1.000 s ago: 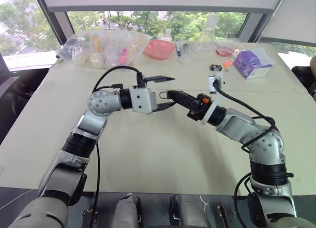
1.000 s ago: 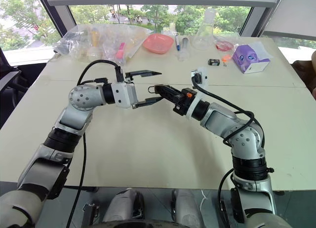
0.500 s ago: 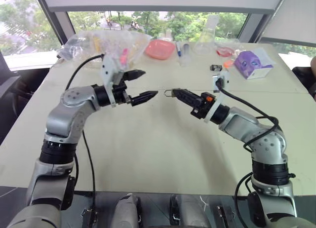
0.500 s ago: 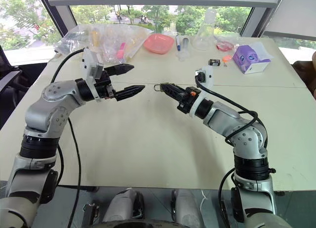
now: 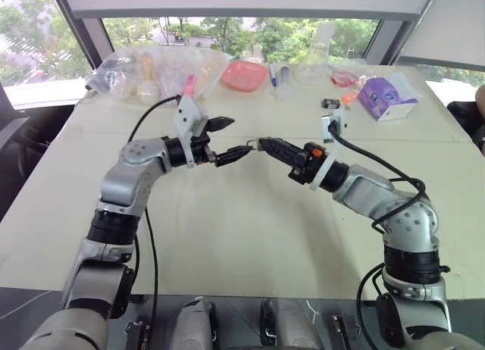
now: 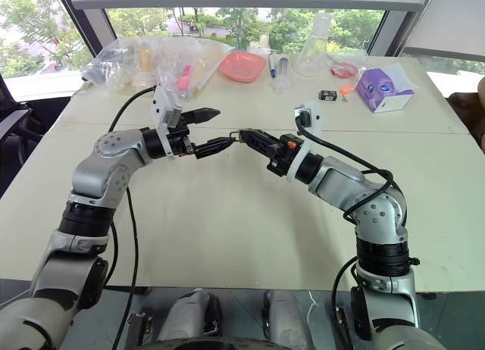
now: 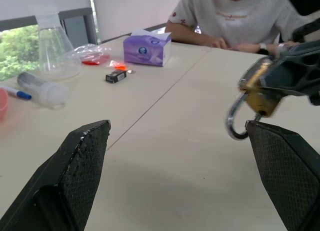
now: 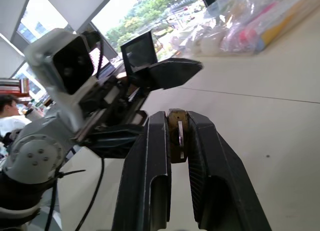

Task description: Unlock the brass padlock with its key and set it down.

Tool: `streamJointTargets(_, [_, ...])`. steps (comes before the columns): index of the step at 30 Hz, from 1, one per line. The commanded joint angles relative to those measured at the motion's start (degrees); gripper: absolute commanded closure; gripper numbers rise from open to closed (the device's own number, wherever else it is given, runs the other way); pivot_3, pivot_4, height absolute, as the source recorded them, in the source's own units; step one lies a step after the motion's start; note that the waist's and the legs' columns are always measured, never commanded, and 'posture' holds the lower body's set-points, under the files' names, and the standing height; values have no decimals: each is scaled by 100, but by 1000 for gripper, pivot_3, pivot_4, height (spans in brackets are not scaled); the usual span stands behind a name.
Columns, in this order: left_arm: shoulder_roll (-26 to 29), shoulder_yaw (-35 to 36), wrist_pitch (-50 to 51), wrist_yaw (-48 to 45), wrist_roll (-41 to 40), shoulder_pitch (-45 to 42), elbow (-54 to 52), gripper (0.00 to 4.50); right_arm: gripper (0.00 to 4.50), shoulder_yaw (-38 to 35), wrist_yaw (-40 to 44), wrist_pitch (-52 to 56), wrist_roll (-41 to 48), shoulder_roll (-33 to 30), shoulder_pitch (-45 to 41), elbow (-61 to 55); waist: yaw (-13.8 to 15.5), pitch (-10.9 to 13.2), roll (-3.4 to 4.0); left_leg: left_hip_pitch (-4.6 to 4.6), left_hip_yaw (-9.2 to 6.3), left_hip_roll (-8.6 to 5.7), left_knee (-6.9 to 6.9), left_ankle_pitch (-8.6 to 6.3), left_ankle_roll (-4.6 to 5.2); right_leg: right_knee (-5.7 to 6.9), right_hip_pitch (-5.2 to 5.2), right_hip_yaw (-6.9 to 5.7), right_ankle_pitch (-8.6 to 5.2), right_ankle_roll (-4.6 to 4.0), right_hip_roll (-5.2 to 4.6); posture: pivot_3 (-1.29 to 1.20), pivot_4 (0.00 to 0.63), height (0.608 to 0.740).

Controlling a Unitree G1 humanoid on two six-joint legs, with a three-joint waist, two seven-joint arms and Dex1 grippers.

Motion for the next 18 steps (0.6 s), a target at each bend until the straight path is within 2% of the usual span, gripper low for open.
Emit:
streamJointTargets(1, [-64,6,-218,-29,107,-201,28,25,4500,-92,38,9,234,10,23,-327,0,0,0,0,0,0,0,0,0,0,0,0,0,0,0,0,150,739])
streamJointTargets(18, [-265,165,-1027,313,574,-417,503,25,4500,-35,18,62,250,30,67,-321,-5,0,0,0,0,0,0,0,0,0,0,0,0,0,0,0,150,739])
